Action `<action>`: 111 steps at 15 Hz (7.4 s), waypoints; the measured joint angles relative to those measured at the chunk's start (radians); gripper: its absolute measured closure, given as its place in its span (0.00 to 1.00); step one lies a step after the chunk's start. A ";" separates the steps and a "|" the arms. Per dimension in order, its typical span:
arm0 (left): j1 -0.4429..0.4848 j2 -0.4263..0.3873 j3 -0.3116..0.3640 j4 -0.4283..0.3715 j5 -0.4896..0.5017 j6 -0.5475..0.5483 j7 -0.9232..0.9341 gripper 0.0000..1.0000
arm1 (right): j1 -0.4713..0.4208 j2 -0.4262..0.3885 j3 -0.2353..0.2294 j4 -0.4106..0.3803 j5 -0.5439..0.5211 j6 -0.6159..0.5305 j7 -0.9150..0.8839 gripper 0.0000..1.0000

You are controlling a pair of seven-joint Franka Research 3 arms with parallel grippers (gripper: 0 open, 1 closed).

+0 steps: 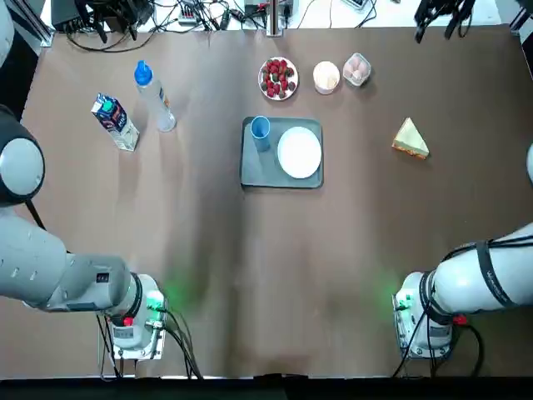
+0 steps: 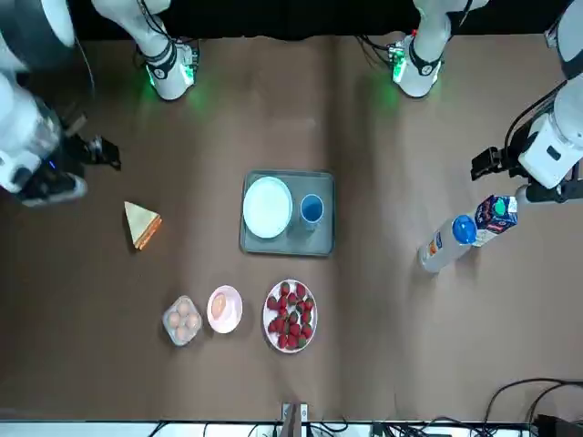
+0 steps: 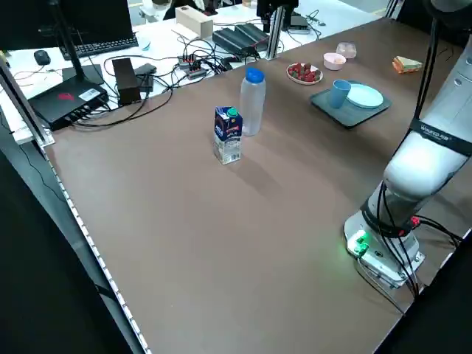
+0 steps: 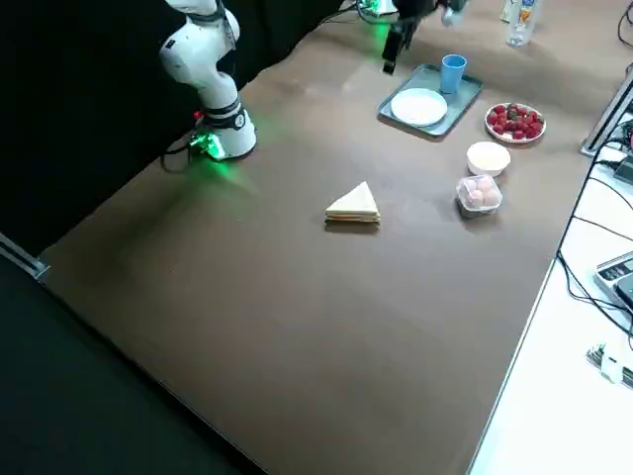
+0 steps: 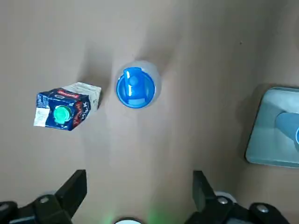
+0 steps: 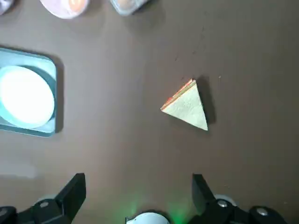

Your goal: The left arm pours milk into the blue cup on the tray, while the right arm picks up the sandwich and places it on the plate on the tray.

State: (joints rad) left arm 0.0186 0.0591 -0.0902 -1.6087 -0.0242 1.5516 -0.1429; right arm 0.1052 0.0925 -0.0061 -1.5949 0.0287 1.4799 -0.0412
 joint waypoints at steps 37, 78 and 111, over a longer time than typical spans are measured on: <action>0.719 0.556 0.009 0.117 -0.408 0.164 2.046 0.01 | -0.263 0.596 -0.014 -0.069 0.106 0.170 -0.724 0.83; 0.736 0.803 -0.009 0.117 -0.688 -0.036 2.662 0.00 | 0.458 0.612 0.000 -0.019 0.545 0.505 -0.047 0.82; 0.724 0.652 -0.039 0.059 -0.803 -0.112 2.596 0.50 | -0.020 -0.009 -0.036 0.083 0.045 -0.047 0.033 0.00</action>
State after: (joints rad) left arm 0.7429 0.7111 -0.1290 -1.5496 -0.8275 1.4393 2.4532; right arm 0.0850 0.0830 -0.0425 -1.5118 0.0738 1.4332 -0.0086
